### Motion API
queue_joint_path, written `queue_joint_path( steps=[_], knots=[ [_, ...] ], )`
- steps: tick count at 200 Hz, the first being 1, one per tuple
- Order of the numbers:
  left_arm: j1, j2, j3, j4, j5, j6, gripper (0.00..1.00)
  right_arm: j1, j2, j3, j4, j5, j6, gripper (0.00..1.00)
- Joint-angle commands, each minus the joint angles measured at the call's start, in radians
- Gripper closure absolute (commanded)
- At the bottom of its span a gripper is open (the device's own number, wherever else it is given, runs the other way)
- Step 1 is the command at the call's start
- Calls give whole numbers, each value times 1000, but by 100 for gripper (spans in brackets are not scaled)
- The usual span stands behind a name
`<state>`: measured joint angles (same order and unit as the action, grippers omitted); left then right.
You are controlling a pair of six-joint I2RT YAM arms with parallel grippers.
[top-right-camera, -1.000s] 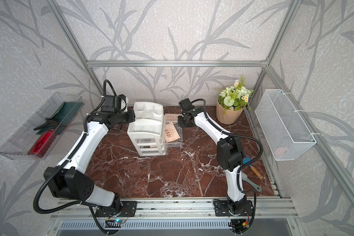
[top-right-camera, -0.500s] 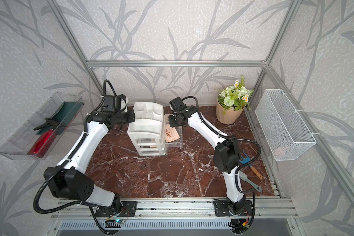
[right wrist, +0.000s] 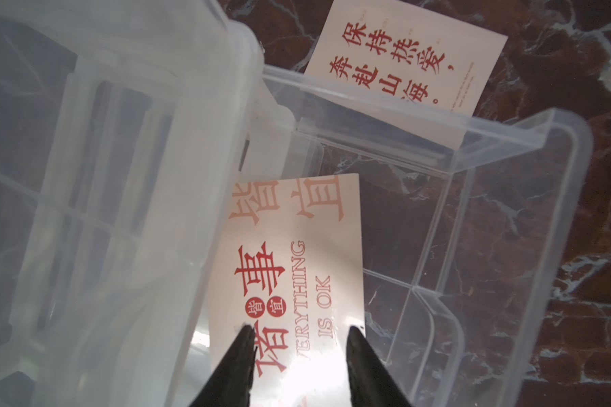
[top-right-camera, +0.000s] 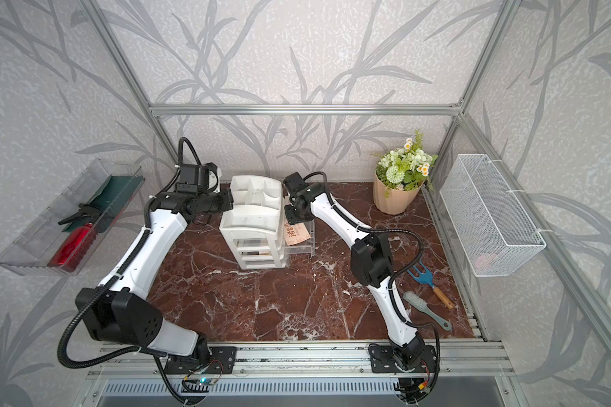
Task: Take the postcards out of the drawer
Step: Open the drawer in the storage box, then pick up the postcard from the drawer.
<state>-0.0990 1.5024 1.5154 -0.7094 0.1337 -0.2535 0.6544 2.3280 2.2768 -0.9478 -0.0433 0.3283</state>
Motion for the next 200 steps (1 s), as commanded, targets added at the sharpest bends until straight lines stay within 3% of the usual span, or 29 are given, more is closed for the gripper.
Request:
queue_joint_path(
  steps=[1, 53, 200],
  knots=[
    [2, 12, -12, -30, -14, 18, 95, -1, 45, 81, -88, 29, -14, 52],
    [1, 13, -14, -29, -10, 19, 95, -7, 131, 202, -161, 34, -17, 48],
    [2, 15, -12, -27, -1, 18, 95, -39, 208, 274, -218, -35, -24, 43]
  ],
)
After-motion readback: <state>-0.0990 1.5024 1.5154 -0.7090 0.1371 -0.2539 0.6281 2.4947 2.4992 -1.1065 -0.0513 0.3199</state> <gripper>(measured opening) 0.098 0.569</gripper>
